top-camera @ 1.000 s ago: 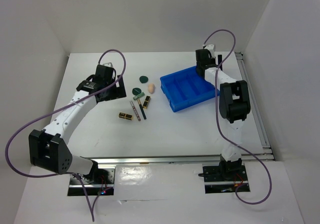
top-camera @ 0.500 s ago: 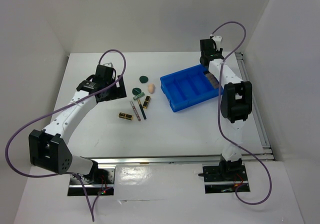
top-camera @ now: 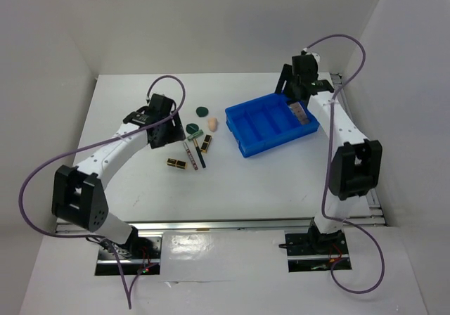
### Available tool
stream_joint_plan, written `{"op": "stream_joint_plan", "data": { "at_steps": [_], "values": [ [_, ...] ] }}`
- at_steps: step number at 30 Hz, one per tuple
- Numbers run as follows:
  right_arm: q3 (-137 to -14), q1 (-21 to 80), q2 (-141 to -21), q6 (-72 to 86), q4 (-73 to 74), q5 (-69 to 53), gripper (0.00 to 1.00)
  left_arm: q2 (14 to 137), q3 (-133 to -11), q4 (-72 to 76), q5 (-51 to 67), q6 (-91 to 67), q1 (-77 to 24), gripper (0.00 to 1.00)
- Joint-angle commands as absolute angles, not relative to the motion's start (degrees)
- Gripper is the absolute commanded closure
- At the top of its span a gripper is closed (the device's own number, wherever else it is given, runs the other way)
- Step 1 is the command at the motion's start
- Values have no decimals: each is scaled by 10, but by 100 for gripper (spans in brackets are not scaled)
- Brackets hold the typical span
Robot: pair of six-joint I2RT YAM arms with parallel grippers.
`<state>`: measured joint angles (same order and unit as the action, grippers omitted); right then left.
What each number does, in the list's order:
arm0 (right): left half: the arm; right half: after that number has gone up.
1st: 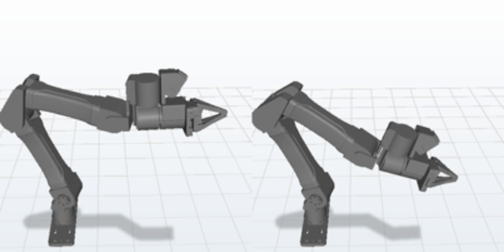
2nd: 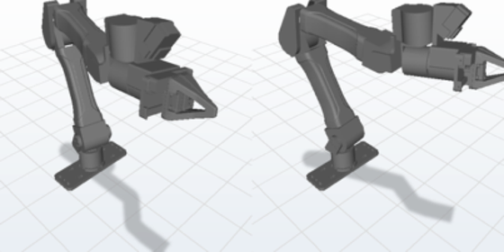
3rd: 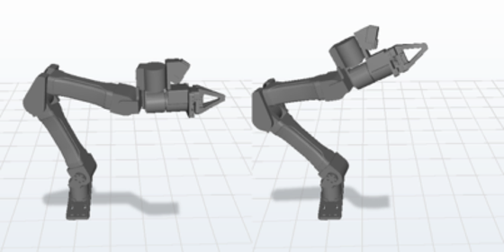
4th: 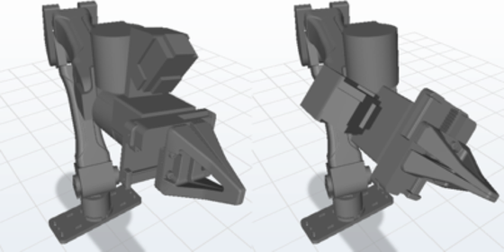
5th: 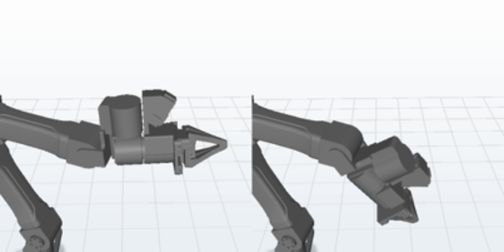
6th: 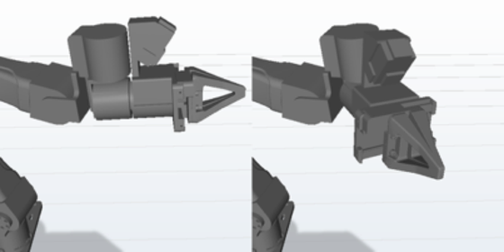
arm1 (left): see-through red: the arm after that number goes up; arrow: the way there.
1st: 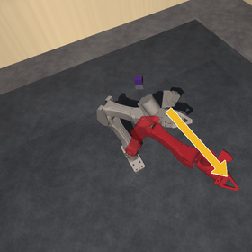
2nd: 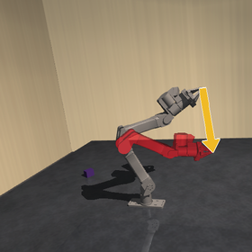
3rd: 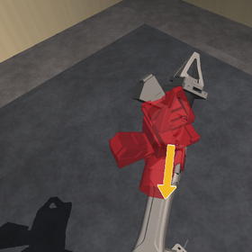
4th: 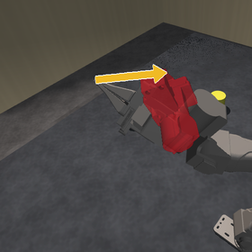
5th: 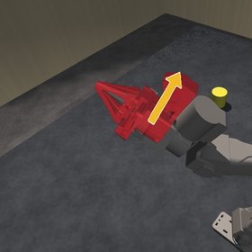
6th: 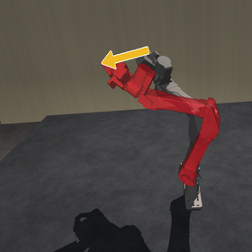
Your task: Organize the makeup
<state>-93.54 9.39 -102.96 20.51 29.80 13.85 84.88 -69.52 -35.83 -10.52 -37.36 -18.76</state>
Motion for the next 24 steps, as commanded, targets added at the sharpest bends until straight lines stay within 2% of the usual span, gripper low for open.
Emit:
{"op": "stream_joint_plan", "data": {
  "at_steps": [1,4,8,11,16,22,24],
  "values": [
    [-871,111,-944,220,273,83,20,883,-700,-396,-135,-517,-191,18],
    [-832,117,-923,226,267,83,16,889,-679,-404,-135,-593,-202,23],
    [-803,117,-900,232,280,89,16,896,-650,-399,-129,-666,-202,25],
    [-785,117,-882,232,267,82,16,926,-650,-415,-129,-707,-202,25],
    [-762,117,-869,232,261,82,16,960,-671,-465,-140,-780,-202,19],
    [-757,117,-859,227,261,82,16,1008,-692,-483,-140,-820,-202,19],
    [-757,117,-852,227,266,82,16,1020,-700,-483,-140,-826,-202,24]
  ]
}}
